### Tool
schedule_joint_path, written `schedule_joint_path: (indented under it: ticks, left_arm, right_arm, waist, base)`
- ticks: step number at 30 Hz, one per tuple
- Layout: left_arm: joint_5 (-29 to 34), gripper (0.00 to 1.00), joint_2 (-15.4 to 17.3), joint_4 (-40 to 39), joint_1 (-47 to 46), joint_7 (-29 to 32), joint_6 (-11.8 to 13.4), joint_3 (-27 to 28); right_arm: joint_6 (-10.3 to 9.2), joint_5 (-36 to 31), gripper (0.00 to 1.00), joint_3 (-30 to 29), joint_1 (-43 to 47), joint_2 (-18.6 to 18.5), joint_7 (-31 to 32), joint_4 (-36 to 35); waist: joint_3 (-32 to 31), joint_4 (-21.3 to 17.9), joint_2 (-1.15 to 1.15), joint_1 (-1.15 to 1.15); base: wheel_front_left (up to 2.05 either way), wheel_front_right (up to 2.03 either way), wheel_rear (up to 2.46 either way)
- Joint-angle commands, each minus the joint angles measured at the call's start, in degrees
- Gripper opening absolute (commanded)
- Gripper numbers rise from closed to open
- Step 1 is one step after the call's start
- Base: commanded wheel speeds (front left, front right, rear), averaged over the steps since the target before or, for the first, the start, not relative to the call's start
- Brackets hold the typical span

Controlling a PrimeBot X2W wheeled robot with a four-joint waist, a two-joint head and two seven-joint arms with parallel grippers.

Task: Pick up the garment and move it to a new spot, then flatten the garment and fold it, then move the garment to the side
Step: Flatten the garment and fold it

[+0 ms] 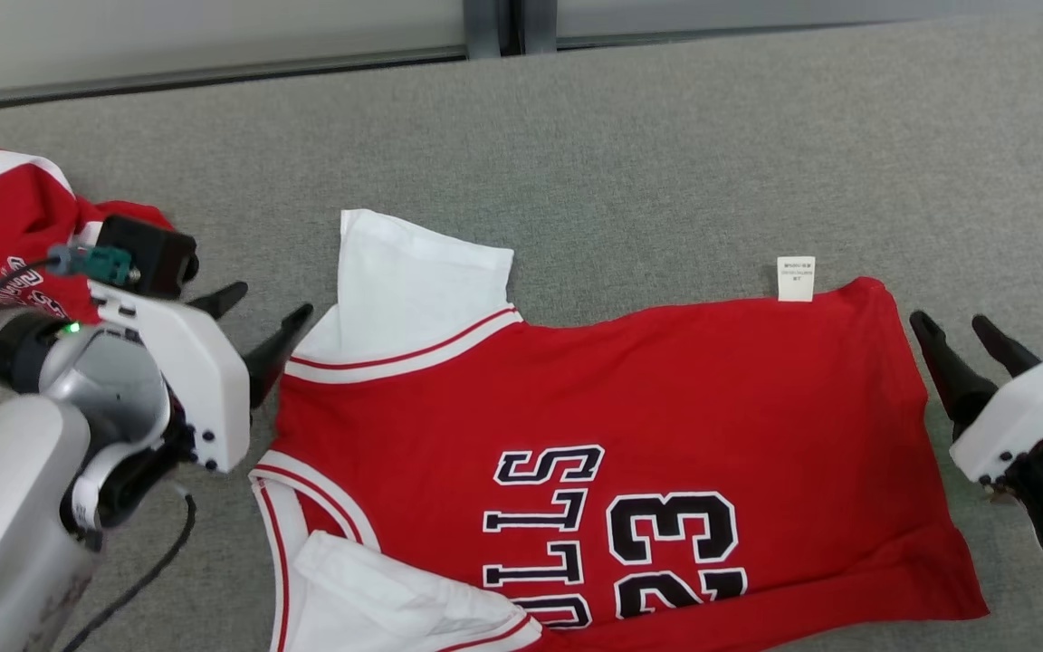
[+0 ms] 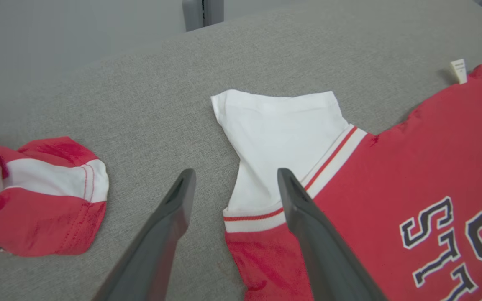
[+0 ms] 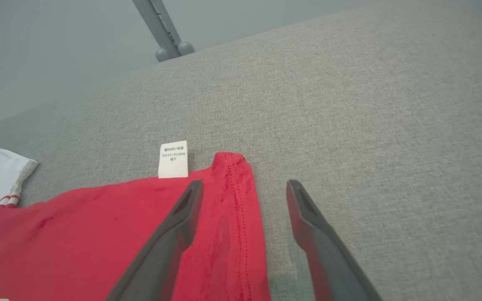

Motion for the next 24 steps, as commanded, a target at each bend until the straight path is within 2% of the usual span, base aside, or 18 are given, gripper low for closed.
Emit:
schedule_joint_path:
  ticks: [1,12,18,24]
  left_arm:
    - [-0.88,1.0,-0.66,3.2,-4.31,2.16,-1.67,-0.25]
    - [-2.93,1.0,-4.62,18.47,-19.68,10.31,-7.12,-2.98]
    - [-2.4,1.0,-6.49,25.59,-25.7,11.82,-8.35,-5.15]
    - [-4.69,1.0,-8.42,30.21,-28.75,11.85,-8.81,-5.2]
  right_arm:
    - [-0.02,0.08,1.0,0.5,-3.29,-0.21,0.04,1.71]
    - [-0.02,2.78,1.0,7.83,-15.34,-1.35,2.3,10.25]
    - [-0.02,5.0,1.0,13.36,-20.01,-1.35,1.84,13.33]
    - [-0.02,6.72,1.0,17.25,-21.69,-1.14,0.68,15.62]
  waist:
    - [3.52,-0.9,0.0,0.0]
    - [8.79,-2.32,0.0,0.0]
    - [10.94,-3.81,0.0,0.0]
    - [11.95,-5.27,0.0,0.0]
  base:
    - [0.0,0.0,0.0]
    - [0.0,0.0,0.0]
    - [0.0,0.0,0.0]
    - [0.0,0.0,0.0]
